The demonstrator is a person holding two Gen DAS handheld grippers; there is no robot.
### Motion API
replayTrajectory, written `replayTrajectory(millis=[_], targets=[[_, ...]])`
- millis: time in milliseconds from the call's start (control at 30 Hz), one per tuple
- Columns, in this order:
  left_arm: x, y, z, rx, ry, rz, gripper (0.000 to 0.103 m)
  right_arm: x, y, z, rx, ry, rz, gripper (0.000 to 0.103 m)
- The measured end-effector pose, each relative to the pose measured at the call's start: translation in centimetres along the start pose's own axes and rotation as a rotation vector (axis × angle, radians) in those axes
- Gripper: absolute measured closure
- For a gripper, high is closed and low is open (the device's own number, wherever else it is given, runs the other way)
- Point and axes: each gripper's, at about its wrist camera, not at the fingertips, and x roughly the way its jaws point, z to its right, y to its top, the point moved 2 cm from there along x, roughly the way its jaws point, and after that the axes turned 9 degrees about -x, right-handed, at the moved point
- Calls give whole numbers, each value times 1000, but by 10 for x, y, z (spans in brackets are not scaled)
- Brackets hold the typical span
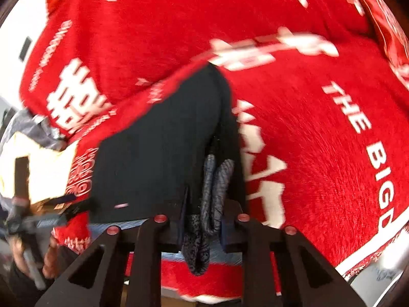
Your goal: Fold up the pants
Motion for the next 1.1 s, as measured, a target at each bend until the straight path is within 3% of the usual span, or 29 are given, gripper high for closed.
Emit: replayTrajectory(millis=[133,233,267,333,467,600,700,833,933,1100], targets=[[9,5,-3,-48,-30,-38,4,24,-19,25,88,-32,-87,80],[11,2,3,-17,-10,-31,3,21,-16,33,134,36,-49,77],[9,3,3,-16,-12,-25,3,19,-14,33,123,27,-57,69],[2,8,2,-31,-29,-2,4,6,-8,32,83,-100,-52,52],[-1,35,2,-85,-17,32,4,-25,14,14,-20,-223,93,26],[24,55,20,-38,77,14,3,-2,44,-25,-177,-194,93,24],[45,62,27,-27,120,-5,3,40,59,-45,-278,-153,33,24],[58,66,17,-62,72,-18,1,104,65,-24,-295,-299,-107,22],[64,65,18,-53,60,-13,0,105,65,-12,-259,-252,-77,15],[44,68,20,-41,64,46,0,77,64,-27,-310,-256,-46,15]])
